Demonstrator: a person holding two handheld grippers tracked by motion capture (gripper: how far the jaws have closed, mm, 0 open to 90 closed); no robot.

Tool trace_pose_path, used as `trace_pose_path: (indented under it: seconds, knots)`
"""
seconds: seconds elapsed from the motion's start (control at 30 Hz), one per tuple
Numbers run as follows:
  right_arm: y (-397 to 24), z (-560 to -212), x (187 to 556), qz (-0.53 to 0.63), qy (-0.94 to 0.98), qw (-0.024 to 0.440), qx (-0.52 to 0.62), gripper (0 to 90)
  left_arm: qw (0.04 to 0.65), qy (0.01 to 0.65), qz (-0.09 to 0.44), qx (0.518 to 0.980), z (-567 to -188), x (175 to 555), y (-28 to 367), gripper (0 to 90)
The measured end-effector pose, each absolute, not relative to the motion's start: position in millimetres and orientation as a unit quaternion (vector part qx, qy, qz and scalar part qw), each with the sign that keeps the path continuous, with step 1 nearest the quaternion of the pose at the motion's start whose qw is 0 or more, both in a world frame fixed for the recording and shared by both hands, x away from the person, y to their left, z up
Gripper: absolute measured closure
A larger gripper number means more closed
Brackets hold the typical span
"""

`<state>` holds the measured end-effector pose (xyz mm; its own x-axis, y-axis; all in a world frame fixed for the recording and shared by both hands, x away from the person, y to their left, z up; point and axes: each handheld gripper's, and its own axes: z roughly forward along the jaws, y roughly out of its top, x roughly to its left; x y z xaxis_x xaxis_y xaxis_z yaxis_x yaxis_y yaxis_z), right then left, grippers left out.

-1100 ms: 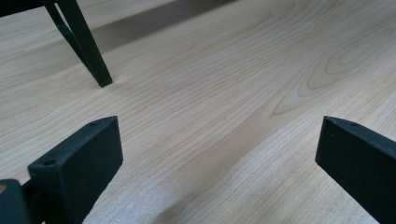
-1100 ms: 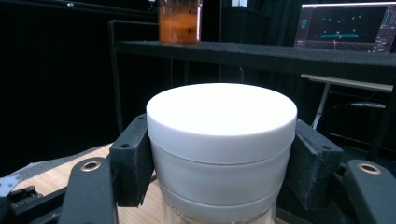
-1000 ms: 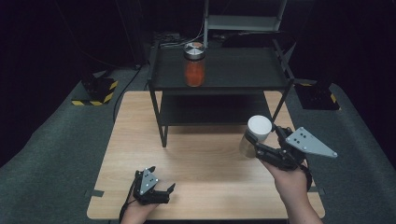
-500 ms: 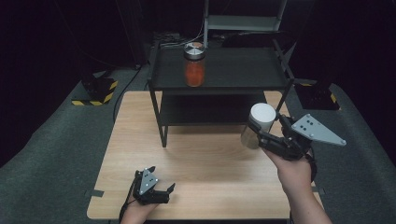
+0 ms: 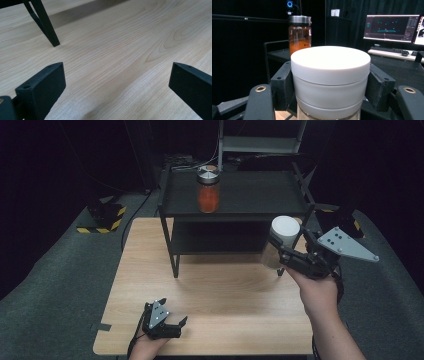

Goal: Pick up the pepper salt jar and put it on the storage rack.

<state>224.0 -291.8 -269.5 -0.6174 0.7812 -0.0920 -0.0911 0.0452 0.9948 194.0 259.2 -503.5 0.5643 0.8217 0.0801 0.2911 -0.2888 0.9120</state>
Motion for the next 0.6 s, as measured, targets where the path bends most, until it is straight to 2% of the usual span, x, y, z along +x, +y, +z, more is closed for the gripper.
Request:
trace_pose_path:
  seconds: [0.6]
  knots:
    - [-278, -234, 240, 0.632, 0.625, 0.362, 0.28, 33.1, 0.472, 0.371, 0.28, 0.749, -504, 195, 261, 1.0]
